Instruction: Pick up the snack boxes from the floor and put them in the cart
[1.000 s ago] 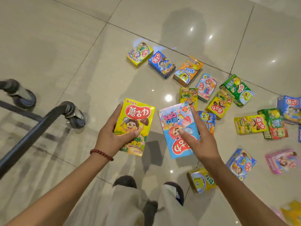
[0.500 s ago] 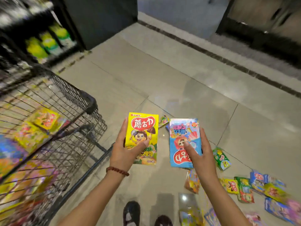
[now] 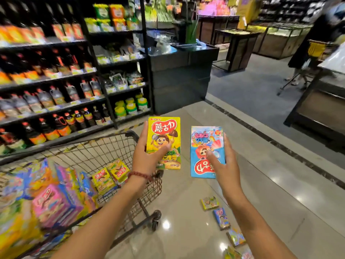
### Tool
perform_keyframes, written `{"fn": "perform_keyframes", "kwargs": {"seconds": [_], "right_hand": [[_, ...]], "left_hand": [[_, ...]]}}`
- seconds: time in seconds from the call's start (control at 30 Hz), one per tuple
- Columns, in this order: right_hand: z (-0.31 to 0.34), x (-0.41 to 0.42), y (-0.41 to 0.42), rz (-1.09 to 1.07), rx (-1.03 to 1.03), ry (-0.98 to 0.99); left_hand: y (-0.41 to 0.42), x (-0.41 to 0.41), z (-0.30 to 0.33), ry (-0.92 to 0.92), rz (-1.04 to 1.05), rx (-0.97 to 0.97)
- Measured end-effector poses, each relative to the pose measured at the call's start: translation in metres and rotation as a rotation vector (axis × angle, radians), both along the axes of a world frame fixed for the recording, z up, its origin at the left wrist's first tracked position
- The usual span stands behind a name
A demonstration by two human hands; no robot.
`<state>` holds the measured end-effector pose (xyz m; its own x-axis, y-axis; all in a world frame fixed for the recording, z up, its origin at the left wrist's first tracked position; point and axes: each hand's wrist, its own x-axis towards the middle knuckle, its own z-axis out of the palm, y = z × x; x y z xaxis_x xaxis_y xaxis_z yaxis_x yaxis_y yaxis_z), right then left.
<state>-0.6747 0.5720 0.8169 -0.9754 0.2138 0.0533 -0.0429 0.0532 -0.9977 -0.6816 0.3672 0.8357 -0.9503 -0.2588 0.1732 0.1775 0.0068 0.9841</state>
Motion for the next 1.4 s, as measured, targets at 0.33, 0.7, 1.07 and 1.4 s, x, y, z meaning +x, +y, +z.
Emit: {"fn": "perform_keyframes", "kwargs": {"seconds": [0.33,0.7,1.07,1.4], "right_hand": [[0.024,-0.076,-0.125,0.192,0.031,0.031],[-0.029,-0.177,-0.287,0.423,0.1,-0.113],[-0.108,-0.212,-0.346,0.627,0.189,-0.361],[-0.209,-0.262,-0.368,0.75,0.331,-0.464]], "left_hand": [[-0.128,-0.036,0.0,0.008,0.278,0.042],[-0.272,-0.085,-0.07,-0.194,0.473,0.075],[-0.309,-0.099,-0.151,-0.459,0.57,0.08],[-0.301,-0.126,-0.239,-0.679,0.694,0.165]]}}
